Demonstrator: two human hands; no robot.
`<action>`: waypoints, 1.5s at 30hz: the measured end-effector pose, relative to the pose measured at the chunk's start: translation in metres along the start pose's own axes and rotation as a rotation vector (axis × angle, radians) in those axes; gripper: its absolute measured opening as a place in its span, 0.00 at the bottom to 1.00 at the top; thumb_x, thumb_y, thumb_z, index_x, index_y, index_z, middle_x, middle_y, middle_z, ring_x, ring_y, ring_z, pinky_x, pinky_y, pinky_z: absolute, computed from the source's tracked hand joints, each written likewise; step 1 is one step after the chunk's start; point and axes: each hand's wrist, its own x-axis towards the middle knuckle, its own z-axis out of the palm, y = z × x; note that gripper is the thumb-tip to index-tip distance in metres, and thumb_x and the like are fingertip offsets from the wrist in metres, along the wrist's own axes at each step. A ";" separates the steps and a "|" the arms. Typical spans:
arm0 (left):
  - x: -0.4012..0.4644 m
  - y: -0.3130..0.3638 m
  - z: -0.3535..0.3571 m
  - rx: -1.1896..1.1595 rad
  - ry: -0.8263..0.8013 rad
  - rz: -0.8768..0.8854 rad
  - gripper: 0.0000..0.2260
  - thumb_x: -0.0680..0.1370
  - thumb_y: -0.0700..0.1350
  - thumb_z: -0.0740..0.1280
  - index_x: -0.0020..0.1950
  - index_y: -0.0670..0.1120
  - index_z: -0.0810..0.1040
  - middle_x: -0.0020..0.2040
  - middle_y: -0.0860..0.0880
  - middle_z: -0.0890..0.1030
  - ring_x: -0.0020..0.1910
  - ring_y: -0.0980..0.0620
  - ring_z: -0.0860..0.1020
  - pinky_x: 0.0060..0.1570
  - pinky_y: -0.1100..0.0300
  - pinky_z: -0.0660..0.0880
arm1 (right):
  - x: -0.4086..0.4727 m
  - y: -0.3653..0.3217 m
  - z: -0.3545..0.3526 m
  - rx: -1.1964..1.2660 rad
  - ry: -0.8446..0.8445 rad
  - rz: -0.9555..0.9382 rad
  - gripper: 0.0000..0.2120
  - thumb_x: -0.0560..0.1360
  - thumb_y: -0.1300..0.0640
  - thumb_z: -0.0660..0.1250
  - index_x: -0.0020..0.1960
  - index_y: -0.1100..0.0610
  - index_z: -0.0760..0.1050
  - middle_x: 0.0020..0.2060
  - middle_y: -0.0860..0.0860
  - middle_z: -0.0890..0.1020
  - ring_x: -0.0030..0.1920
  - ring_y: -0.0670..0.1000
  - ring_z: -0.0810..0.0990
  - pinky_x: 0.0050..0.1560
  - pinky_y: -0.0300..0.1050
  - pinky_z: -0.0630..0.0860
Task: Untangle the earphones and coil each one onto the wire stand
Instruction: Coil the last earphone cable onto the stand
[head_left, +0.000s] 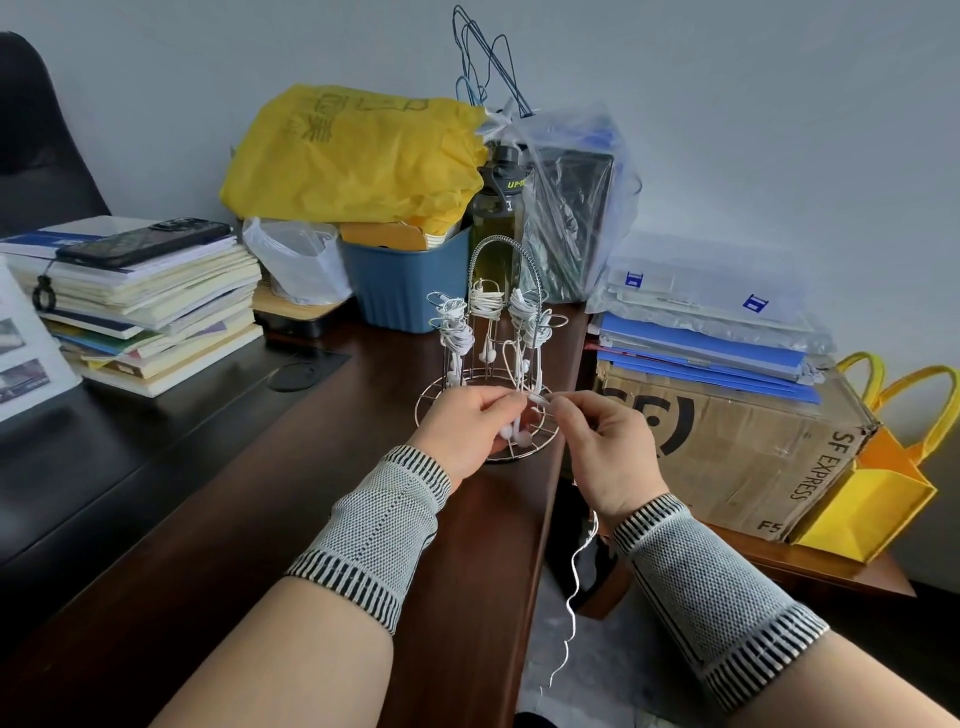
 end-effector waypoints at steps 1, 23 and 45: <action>0.000 -0.001 -0.001 0.011 -0.015 -0.004 0.10 0.81 0.43 0.64 0.45 0.49 0.84 0.44 0.41 0.82 0.42 0.50 0.83 0.44 0.62 0.77 | 0.001 -0.001 0.000 -0.012 0.000 -0.016 0.09 0.78 0.56 0.66 0.41 0.45 0.79 0.35 0.46 0.83 0.39 0.47 0.81 0.42 0.40 0.77; 0.002 0.009 -0.005 0.154 0.254 0.158 0.11 0.79 0.41 0.61 0.38 0.47 0.75 0.22 0.57 0.68 0.26 0.55 0.66 0.32 0.58 0.64 | 0.016 -0.009 0.010 -0.169 -0.108 -0.127 0.06 0.77 0.58 0.65 0.46 0.51 0.80 0.29 0.46 0.78 0.27 0.43 0.73 0.33 0.38 0.72; 0.008 0.009 0.002 0.386 0.385 0.164 0.16 0.83 0.49 0.58 0.65 0.44 0.77 0.53 0.42 0.83 0.53 0.40 0.80 0.55 0.49 0.76 | 0.031 -0.013 0.017 -0.380 -0.005 -0.265 0.12 0.79 0.55 0.63 0.61 0.52 0.79 0.48 0.52 0.85 0.47 0.52 0.83 0.50 0.44 0.77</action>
